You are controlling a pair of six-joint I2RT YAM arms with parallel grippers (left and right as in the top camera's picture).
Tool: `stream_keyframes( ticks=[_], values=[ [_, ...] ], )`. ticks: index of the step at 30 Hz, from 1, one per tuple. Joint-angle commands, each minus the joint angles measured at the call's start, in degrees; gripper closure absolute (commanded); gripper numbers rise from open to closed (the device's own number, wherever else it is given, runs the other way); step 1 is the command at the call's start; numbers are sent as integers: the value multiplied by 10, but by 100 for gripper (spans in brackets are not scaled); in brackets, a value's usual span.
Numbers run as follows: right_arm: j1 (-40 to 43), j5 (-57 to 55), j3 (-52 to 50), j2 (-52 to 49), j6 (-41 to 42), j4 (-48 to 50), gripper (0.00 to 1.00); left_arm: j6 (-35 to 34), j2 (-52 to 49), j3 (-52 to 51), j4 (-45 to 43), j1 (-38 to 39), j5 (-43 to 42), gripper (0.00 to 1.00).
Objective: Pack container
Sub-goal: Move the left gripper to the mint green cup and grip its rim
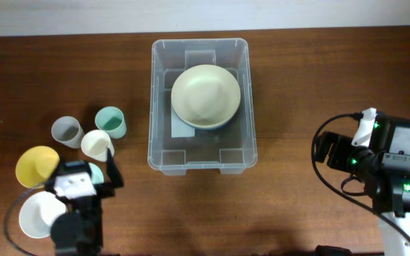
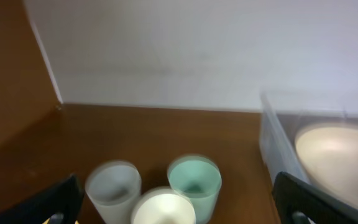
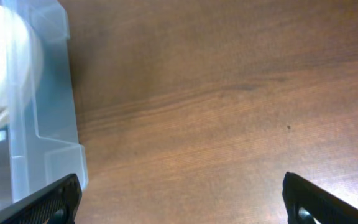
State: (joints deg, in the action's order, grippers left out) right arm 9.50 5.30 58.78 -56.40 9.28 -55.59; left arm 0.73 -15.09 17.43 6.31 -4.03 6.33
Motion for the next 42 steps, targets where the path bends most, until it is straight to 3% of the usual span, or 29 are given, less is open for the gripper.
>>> stream_keyframes(
  ticks=[1,6,12,17,21,31,37,42],
  values=[
    [-1,3,-3,-25,0,1,1,-18,-167,142,16,1,37,1],
    [-1,3,-3,-42,-2,0,1,-18,-428,364,138,1,-21,1],
    [-1,2,-3,-41,-5,-1,1,-18,-641,567,283,1,-56,1],
    [-1,2,-3,-41,-9,0,1,-18,-730,591,246,1,-171,1],
    [-1,3,-3,-41,-15,-1,1,-30,-804,591,242,1,-155,1],
    [-1,3,-3,-41,-15,0,1,-31,-878,591,279,3,-155,1],
    [-1,2,-3,-41,-15,0,1,-31,-893,591,313,12,-155,11],
    [-1,3,-3,-41,-15,0,1,-31,-919,591,322,23,-155,11]
  ],
)
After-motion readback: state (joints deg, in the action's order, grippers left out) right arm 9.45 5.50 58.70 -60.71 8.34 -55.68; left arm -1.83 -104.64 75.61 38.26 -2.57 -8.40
